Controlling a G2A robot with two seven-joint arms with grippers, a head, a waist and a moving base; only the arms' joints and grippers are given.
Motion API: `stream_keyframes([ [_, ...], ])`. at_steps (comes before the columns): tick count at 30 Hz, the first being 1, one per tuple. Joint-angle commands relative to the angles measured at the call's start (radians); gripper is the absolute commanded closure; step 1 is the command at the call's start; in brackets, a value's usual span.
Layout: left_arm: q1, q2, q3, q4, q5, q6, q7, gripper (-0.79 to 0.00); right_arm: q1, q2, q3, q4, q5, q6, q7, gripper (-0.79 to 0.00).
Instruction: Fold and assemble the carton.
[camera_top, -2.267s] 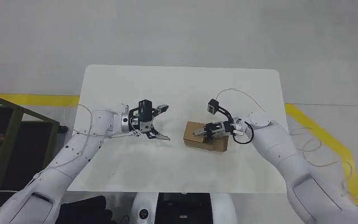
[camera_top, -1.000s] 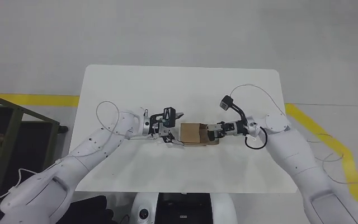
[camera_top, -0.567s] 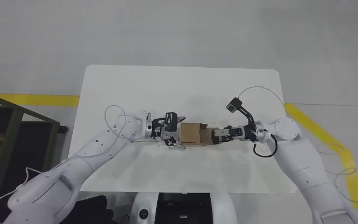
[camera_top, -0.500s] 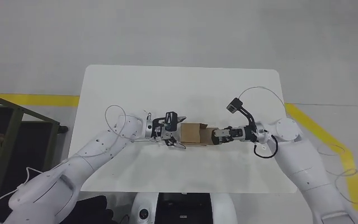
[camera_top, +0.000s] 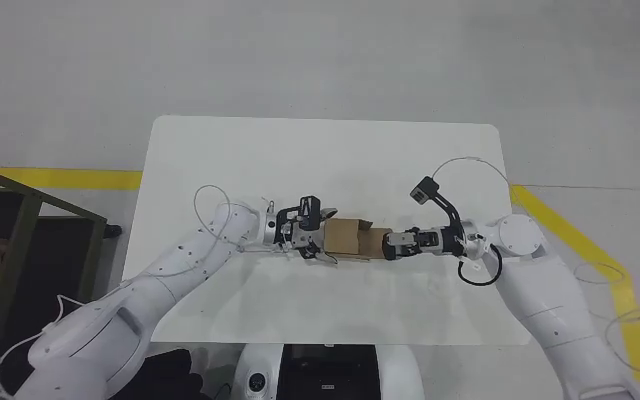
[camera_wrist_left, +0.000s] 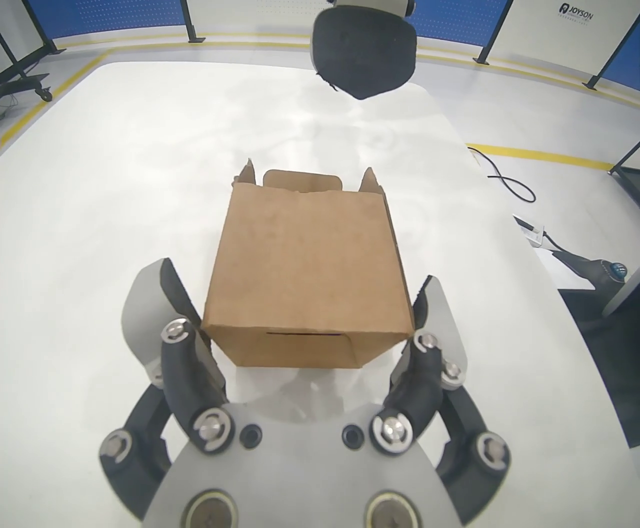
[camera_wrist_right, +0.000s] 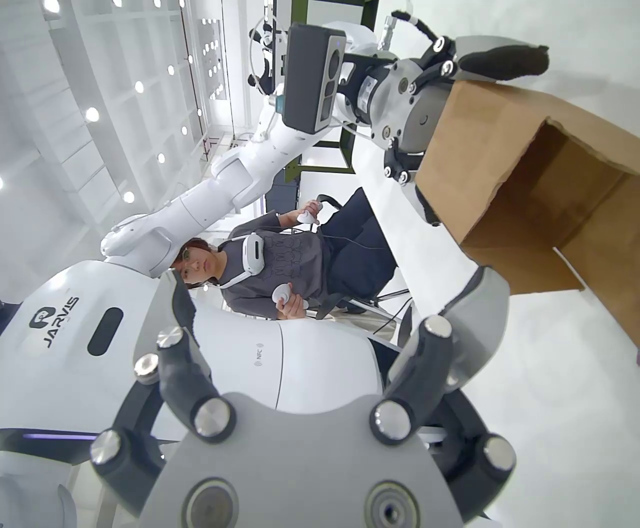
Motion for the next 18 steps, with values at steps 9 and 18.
stream_keyframes([
  [9,-0.006,-0.014,-0.007,0.016,-0.001,-0.02,0.001,-0.668,-0.026,0.008,0.015,0.013,0.014,0.04,0.023,-0.785],
  [18,-0.006,-0.024,-0.015,0.027,-0.002,-0.031,-0.001,-0.637,-0.02,-0.003,-0.05,0.114,0.017,0.112,0.054,0.0],
])
